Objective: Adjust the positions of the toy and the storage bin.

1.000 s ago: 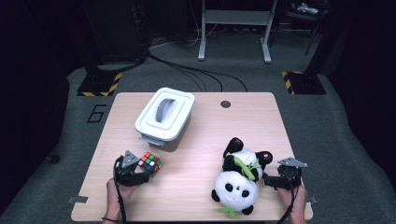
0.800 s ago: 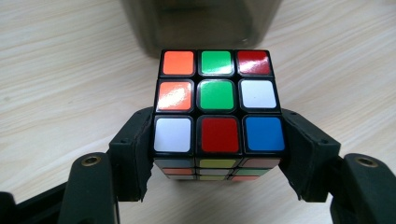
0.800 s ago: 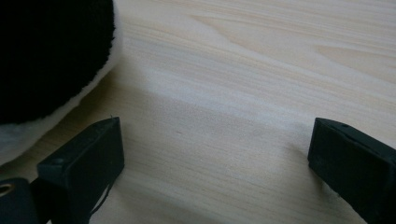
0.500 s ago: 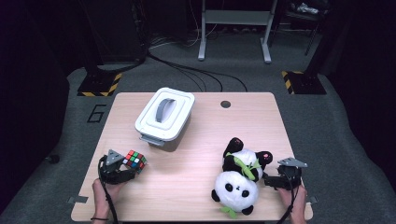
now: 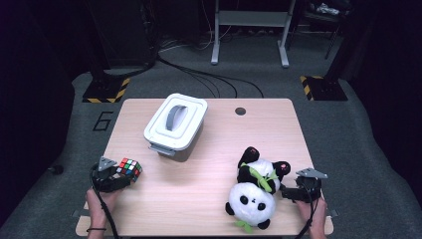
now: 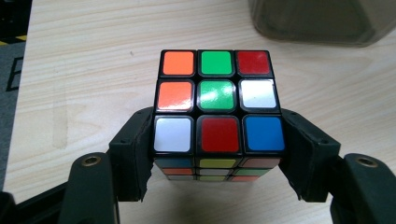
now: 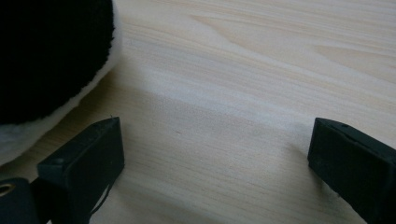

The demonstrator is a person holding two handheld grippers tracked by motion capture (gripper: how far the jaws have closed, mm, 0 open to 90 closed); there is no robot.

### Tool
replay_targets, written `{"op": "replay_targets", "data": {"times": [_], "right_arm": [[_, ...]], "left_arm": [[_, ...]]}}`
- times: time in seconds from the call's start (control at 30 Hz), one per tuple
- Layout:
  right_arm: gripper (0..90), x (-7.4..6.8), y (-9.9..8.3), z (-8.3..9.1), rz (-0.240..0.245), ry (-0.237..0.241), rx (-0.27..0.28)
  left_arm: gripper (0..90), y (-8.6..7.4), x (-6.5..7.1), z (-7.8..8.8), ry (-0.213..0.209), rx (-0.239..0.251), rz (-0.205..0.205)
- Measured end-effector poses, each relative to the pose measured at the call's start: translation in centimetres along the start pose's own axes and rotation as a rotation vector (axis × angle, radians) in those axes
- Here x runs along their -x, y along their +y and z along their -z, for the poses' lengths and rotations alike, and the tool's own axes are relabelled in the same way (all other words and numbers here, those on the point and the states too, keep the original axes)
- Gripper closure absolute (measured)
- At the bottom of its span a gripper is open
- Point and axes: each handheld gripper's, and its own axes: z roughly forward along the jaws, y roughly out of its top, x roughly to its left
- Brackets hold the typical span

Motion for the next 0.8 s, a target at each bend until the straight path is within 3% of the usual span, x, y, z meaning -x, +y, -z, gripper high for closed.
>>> {"op": "replay_targets", "data": {"times": [0.4,0.67,0.8], "right_arm": [[2.7,0.0,0.0,0.0,0.004,0.001,0.0],[2.8,0.0,0.0,0.0,-0.001,-0.001,0.001],[2.8,0.0,0.0,0.0,0.0,-0.001,0.001]], "left_arm": [[34.5,0.1,-1.1,-0.2,0.037,0.013,0.05],[34.5,0.8,-1.7,0.6,0.071,0.056,0.077],[34.5,0.7,-2.4,0.5,0.09,0.047,0.101]]}}
